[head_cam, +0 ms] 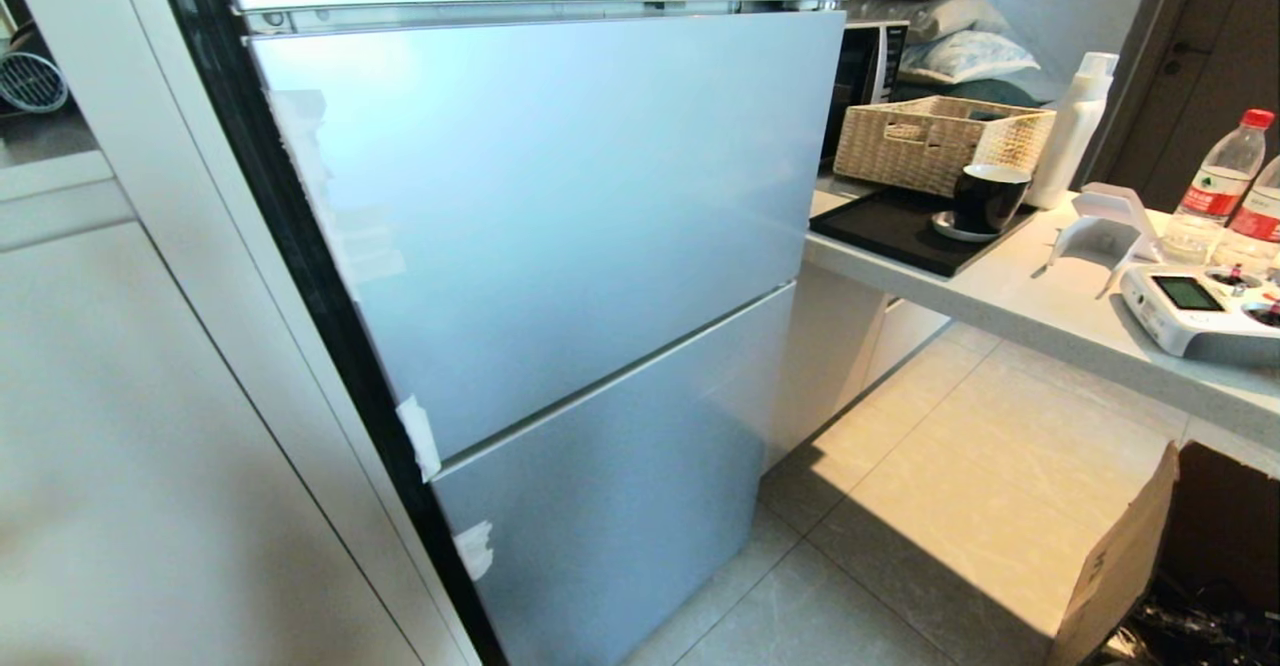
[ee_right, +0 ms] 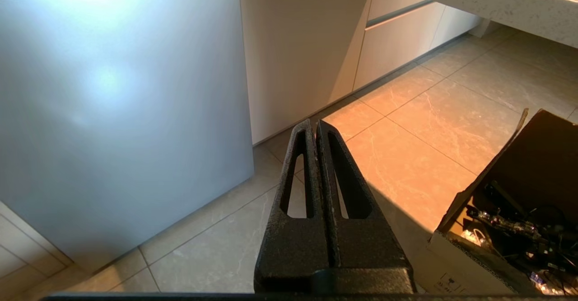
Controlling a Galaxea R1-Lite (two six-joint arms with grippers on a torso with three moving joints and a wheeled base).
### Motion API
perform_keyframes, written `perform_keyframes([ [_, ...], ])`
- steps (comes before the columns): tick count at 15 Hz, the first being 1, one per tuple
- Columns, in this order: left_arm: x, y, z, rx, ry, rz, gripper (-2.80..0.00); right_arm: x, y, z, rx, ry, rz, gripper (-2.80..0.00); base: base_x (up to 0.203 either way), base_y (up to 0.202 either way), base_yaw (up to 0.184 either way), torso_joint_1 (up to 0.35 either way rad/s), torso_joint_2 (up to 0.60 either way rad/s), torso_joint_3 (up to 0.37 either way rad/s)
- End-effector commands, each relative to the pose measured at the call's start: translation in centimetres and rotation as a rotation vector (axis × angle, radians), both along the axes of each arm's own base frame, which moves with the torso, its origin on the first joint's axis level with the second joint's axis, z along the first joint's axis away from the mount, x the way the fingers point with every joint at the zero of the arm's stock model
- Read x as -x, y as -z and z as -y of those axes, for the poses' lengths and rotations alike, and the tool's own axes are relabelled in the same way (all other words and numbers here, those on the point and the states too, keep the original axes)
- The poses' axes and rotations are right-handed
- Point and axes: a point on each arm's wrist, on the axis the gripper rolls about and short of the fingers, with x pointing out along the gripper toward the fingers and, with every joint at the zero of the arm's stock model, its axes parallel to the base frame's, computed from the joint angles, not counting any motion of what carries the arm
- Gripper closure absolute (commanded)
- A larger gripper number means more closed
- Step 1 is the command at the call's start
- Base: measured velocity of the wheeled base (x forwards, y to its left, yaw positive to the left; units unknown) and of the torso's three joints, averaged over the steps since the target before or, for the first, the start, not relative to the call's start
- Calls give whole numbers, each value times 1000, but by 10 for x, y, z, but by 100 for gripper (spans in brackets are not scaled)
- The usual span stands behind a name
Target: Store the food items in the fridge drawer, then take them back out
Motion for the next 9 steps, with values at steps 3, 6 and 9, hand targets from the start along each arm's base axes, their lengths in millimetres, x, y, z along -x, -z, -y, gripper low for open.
perform_keyframes([
  [3,-79,-31,7,168,60,-167,0,0,0,0,1,-1,0,0,0,0,0,0,0,0],
  [6,-137,-42,13,288,69,-159,0,0,0,0,1,-1,-1,0,0,0,0,0,0,0],
  [9,-187,-54,17,393,61,-82,0,0,0,0,1,-1,-1,0,0,0,0,0,0,0],
])
